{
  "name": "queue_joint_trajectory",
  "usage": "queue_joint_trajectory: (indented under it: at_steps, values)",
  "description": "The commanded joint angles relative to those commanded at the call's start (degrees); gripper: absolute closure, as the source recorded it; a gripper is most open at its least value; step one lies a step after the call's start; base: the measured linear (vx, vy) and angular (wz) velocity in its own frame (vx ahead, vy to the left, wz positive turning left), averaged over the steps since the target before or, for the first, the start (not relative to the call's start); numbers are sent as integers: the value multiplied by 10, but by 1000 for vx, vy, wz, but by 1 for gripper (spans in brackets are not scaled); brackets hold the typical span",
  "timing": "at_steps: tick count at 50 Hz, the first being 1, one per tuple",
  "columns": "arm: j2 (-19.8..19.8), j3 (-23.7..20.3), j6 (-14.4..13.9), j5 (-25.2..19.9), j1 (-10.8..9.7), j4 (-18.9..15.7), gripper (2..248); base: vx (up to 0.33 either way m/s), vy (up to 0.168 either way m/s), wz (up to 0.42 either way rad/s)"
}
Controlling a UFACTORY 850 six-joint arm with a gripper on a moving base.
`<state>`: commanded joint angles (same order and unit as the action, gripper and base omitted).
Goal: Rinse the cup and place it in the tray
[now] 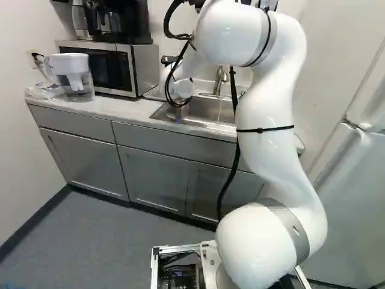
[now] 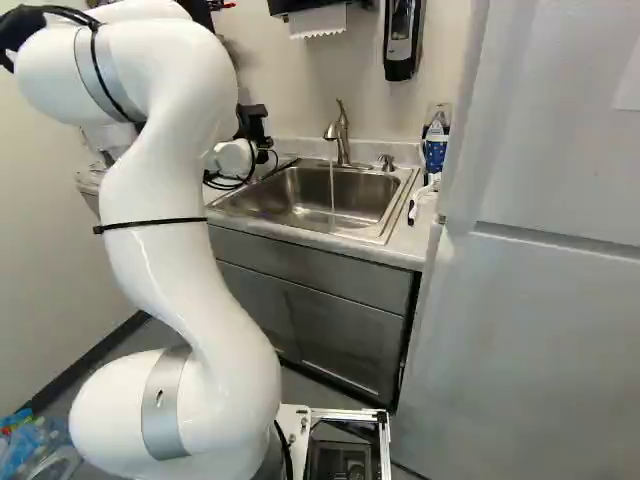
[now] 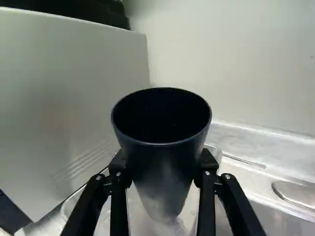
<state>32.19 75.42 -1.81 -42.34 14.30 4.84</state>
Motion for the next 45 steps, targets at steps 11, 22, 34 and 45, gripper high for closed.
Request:
queue_joint_trajectory:
  at_steps: [11,22,34,45]
  values:
    - [41,40,0,0,1,0,125,0,0,0]
    - [49,42,0,0,1,0,125,0,0,0]
    - [49,42,0,1,1,0,125,0,0,0]
    - [49,42,0,14,1,0,125,0,0,0]
